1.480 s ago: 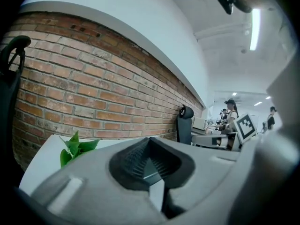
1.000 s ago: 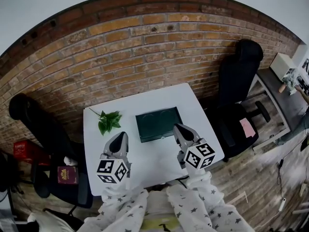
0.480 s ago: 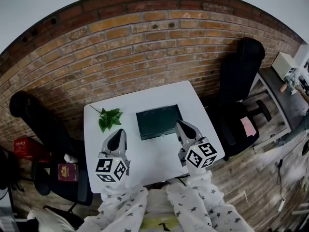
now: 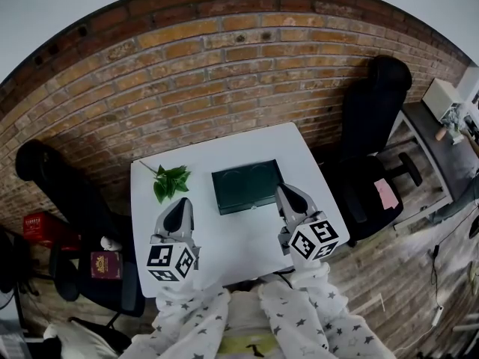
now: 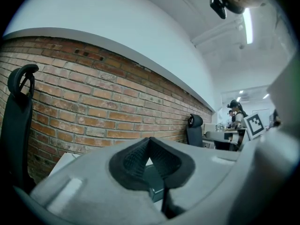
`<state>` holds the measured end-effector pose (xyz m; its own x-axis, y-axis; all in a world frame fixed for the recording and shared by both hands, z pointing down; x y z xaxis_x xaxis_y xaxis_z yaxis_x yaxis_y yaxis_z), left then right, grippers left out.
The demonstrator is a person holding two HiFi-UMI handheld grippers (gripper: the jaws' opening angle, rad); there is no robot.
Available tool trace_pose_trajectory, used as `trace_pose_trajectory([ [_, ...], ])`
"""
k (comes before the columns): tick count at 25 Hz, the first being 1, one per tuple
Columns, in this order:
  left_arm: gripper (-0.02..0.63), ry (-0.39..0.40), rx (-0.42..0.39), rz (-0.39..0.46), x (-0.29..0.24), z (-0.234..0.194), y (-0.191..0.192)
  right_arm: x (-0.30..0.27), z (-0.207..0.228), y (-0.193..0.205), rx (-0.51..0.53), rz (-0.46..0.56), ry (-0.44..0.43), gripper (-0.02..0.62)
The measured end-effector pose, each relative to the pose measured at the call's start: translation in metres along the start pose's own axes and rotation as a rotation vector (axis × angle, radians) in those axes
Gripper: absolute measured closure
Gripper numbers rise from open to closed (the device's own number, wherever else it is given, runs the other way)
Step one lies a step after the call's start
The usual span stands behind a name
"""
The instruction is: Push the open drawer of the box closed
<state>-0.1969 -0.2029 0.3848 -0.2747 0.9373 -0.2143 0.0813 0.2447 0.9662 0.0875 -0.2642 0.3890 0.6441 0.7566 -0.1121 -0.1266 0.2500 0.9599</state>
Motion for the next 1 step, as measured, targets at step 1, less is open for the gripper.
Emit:
trace_pose_trajectory([
  [1, 0.606, -0.003, -0.002, 0.001, 0.0004, -0.0003, -0.0001, 0.0004, -0.0001, 0.0000, 0.000, 0.003, 0.001, 0.586],
])
Point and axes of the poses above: the fingertips, and each gripper's own axes: x backward along the fingers, z to its right, y out of its underside, the point moved 7 cm from there along x, backward along the fingers, and after that the axes turned 8 degrees about -z, right-handed, at the moved point
